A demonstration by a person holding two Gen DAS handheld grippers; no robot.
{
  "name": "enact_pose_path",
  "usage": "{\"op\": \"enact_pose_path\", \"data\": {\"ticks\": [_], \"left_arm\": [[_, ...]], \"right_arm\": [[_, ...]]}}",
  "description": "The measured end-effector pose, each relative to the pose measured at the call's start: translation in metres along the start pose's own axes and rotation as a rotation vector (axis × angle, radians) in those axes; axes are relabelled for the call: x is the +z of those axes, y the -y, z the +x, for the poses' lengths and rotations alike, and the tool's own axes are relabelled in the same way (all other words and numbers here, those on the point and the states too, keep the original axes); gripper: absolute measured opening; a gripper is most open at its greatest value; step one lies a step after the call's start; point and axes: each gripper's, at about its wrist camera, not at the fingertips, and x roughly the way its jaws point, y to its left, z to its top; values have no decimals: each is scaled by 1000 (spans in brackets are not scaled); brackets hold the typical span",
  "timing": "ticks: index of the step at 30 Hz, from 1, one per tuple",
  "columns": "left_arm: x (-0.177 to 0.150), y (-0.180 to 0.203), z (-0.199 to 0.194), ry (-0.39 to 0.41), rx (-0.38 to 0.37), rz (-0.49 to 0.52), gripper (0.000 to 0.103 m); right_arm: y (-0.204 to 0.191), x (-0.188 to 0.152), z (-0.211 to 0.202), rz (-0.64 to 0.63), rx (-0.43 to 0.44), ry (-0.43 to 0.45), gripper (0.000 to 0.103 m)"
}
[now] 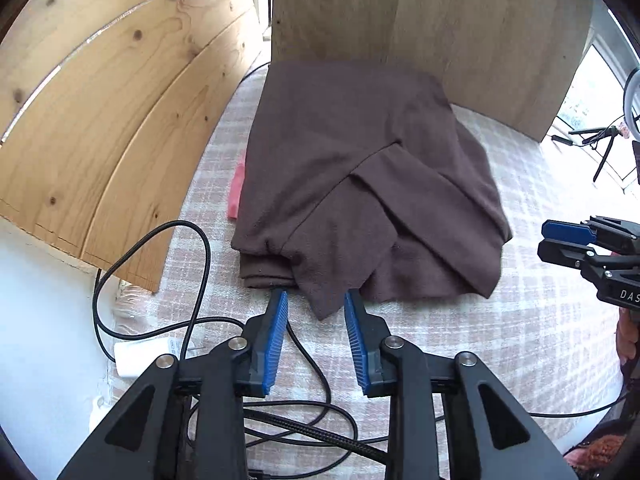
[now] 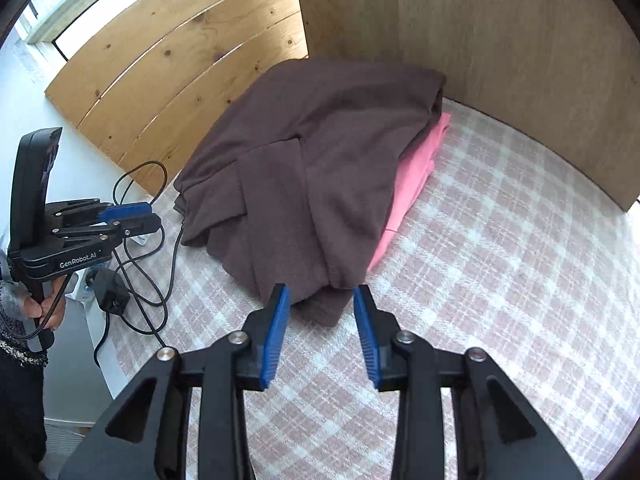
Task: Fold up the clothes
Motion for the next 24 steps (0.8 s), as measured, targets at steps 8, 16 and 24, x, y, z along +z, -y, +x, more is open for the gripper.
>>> {"op": "enact_pose_path", "data": {"ticks": [8,16,24], "left_arm": [[-16,67,-65,109,-25,40,54],[-55,99,-97,145,-89,-56,71],[-85,130,-117,140,-47,-97,73]], "right_arm": [[2,-33,-84,26,-111,140,49],[3,-86,-139,126,-196,213,57],[-2,-141,-183,141,-285,261,58]]}}
